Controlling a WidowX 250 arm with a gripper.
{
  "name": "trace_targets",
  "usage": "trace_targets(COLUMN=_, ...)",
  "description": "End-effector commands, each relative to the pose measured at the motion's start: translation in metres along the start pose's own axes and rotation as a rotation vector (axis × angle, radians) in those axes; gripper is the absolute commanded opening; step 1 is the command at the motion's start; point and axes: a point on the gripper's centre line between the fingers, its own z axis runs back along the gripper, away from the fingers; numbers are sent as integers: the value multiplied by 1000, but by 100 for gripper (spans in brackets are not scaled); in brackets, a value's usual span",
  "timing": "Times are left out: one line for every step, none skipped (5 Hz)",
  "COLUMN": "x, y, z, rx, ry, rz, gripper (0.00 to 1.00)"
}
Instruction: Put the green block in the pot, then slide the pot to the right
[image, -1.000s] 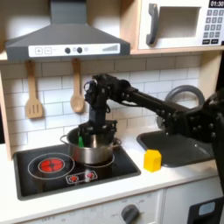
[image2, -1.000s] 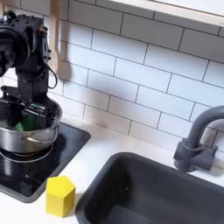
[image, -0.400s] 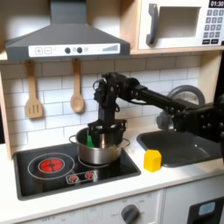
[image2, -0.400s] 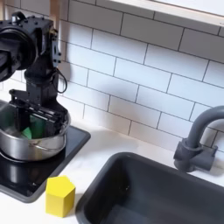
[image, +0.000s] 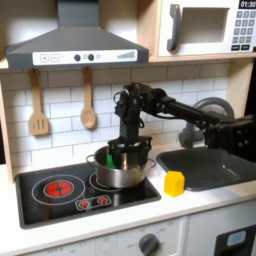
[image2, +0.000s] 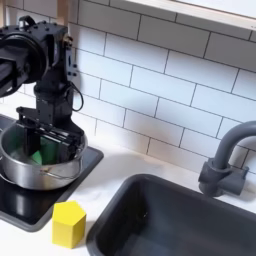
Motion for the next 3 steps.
trace_targets(x=-4, y=-10, z=-1, rx=-14, ry=2, rz=-5, gripper=100)
trace_targets(x=-3, y=-9, z=-2, rx=-14, ry=5, rz=-3, gripper=100)
trace_targets(x=-3, y=-10, z=-2, rx=-16, ry=3, rz=-5, gripper=100)
